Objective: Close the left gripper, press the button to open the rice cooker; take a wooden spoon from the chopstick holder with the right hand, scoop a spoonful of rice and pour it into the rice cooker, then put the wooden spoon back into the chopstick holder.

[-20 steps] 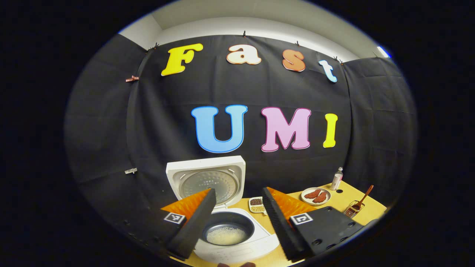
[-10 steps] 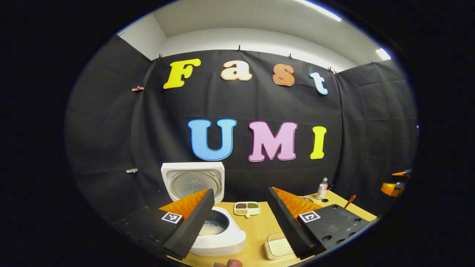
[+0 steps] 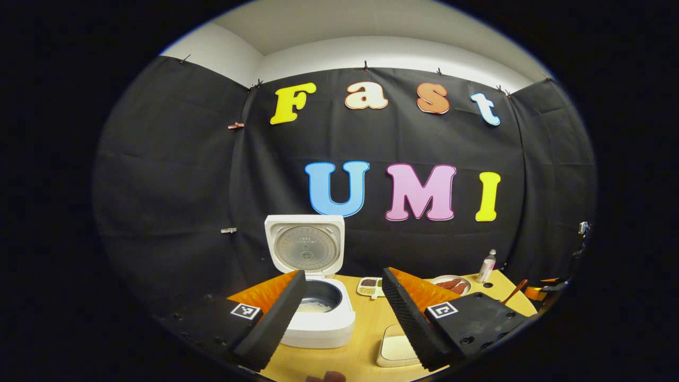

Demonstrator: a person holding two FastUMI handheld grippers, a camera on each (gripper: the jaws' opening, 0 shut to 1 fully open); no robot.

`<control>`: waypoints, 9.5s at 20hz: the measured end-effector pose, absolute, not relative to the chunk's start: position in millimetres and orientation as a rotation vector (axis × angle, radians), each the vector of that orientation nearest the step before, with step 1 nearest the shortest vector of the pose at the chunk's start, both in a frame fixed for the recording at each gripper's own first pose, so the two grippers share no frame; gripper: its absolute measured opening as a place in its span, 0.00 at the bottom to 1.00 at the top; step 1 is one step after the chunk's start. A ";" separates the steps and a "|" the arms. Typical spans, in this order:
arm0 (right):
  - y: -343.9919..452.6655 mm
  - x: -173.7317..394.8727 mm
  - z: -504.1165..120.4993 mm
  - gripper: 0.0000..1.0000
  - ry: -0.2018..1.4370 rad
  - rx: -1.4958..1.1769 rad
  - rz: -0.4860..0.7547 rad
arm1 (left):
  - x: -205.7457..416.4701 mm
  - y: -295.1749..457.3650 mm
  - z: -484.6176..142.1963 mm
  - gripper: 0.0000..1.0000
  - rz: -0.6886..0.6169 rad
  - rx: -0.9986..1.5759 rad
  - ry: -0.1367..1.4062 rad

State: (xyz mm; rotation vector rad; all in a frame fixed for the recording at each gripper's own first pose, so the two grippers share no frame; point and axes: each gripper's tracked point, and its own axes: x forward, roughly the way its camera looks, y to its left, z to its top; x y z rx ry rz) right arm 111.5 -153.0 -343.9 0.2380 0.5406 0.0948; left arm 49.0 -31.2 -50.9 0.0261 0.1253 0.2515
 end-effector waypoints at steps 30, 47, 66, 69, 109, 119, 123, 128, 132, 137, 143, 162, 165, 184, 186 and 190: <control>-120.6 194.5 -441.8 0.23 0.637 0.522 0.164 | 37.9 1.6 -99.4 0.99 0.347 0.046 0.234; -125.1 205.5 -267.2 0.10 0.406 0.467 0.108 | 31.2 36.4 -75.6 0.97 0.297 0.033 0.204; 141.5 115.9 -325.5 0.10 0.562 -0.074 0.321 | 28.2 95.4 -77.1 0.97 0.135 0.015 0.179; 145.2 103.6 -364.4 0.10 0.588 -0.253 0.306 | 27.6 102.4 -81.0 0.97 0.131 0.005 0.175; 104.4 94.8 -328.6 0.10 0.611 1.249 -0.038 | -6.9 138.0 -57.9 0.97 0.199 -0.002 0.151; 139.3 123.5 -233.1 0.10 0.587 1.295 0.033 | -16.7 137.4 -77.3 0.97 0.186 -0.029 0.170; 187.7 148.2 -187.2 0.10 0.566 1.317 0.107 | -22.6 144.5 -85.6 0.97 0.189 -0.034 0.175; 269.2 176.0 -171.8 0.10 0.571 1.354 0.171 | -26.9 158.8 -100.1 0.97 0.192 -0.044 0.193; 329.0 191.8 -172.2 0.10 0.584 1.352 0.163 | -26.7 168.8 -114.4 0.97 0.193 -0.054 0.210; 388.4 206.5 -223.4 0.10 0.615 1.208 0.161 | -28.1 181.7 -123.8 0.98 0.195 -0.056 0.205; 422.4 219.5 -261.1 0.10 0.633 0.901 0.220 | -29.4 204.3 -145.6 0.99 0.229 -0.087 0.239; 482.2 233.0 -243.8 0.10 0.492 0.151 0.522 | -23.4 230.1 -159.1 0.95 0.270 -0.100 0.272; 495.4 225.7 -230.0 0.10 0.422 0.015 0.610 | -26.5 232.6 -157.4 0.95 0.276 -0.106 0.270; 545.1 165.1 -194.7 0.10 0.093 -0.571 0.916 | -51.8 220.4 -148.7 0.95 0.286 -0.090 0.253; 544.0 171.4 -191.6 0.10 0.185 -0.412 0.865 | -55.6 216.9 -146.7 0.95 0.283 -0.087 0.250; 525.7 195.7 -189.1 0.10 0.346 -0.105 0.739 | -61.3 210.5 -144.0 0.95 0.280 -0.093 0.245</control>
